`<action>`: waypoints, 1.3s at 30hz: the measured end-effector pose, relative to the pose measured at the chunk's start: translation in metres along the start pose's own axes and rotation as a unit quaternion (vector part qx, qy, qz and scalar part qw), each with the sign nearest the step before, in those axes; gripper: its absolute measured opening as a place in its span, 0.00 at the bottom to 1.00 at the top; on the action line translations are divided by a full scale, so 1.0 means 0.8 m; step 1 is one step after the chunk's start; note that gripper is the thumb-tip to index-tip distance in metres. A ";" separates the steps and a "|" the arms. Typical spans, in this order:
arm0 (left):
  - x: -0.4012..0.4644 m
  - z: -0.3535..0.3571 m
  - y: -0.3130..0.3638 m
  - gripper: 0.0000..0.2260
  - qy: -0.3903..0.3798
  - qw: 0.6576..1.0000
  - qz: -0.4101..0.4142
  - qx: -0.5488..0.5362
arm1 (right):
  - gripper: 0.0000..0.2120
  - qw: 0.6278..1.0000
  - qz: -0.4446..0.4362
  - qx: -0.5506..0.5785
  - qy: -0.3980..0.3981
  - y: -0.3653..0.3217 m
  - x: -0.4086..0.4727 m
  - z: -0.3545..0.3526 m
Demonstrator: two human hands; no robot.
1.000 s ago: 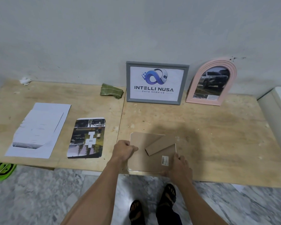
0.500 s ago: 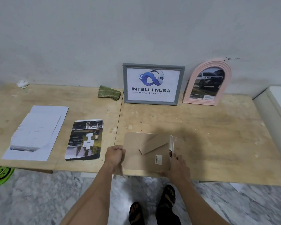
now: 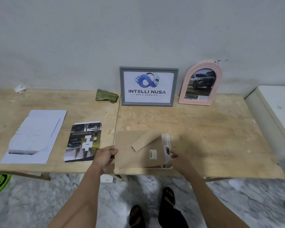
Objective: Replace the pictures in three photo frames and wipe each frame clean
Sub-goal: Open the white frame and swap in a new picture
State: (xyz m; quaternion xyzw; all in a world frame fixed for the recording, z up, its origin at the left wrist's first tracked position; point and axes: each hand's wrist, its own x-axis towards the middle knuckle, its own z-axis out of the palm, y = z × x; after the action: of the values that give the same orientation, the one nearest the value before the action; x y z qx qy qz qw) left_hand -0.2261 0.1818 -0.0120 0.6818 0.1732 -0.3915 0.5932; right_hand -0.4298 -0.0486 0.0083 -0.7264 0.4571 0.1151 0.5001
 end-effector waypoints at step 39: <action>-0.063 0.317 -0.056 0.10 0.104 0.924 0.136 0.341 | 0.10 0.962 0.139 0.058 0.229 0.141 0.026 -0.220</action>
State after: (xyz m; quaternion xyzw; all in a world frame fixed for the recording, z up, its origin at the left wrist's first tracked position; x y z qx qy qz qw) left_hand -0.3726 -0.0355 -0.0024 0.8969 -0.0049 -0.2691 0.3509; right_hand -0.5573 -0.2158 0.0086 -0.6327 0.6617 -0.0131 0.4022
